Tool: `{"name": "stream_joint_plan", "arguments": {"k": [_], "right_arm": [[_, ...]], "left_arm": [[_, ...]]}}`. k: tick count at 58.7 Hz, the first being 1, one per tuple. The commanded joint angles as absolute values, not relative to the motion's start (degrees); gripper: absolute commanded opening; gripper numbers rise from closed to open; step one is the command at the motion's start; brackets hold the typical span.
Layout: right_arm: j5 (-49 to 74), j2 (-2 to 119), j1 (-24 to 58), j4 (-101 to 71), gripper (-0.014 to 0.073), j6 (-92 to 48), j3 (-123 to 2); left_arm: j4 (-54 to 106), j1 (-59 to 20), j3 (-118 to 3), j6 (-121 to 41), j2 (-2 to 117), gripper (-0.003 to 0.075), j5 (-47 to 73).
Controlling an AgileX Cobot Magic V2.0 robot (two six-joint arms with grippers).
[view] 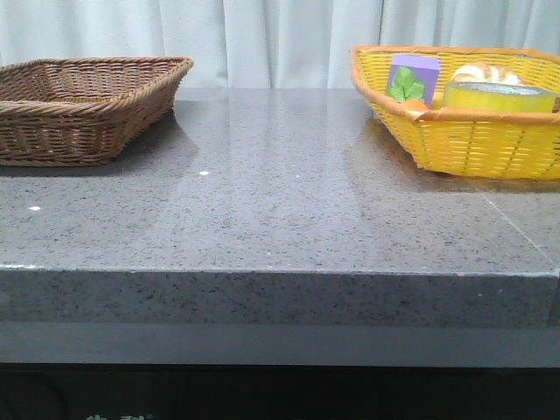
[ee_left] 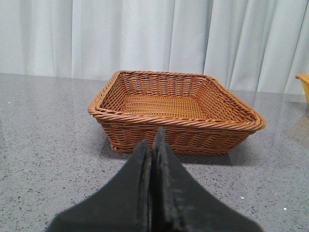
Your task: Transfer tape with both arms
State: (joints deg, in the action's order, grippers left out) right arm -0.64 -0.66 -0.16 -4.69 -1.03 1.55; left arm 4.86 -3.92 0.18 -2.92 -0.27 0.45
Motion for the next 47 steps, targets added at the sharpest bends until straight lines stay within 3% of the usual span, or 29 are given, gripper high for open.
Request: {"name": "stream_joint_plan", "arguments": {"k": [1,47], "right_arm": [[-5.44,-1.87,-0.45,-4.25,-0.0116,-1.38,1.19],[-6.28,-1.87,-0.43,-4.31,-0.0116,-1.38,1.12]], "left_arm": [[5.26,-4.19,0.63,-2.86,-1.25,-0.002,-4.3],[5.26,-4.19,0.63,-2.86,-1.25,-0.002,-7.77]]}}
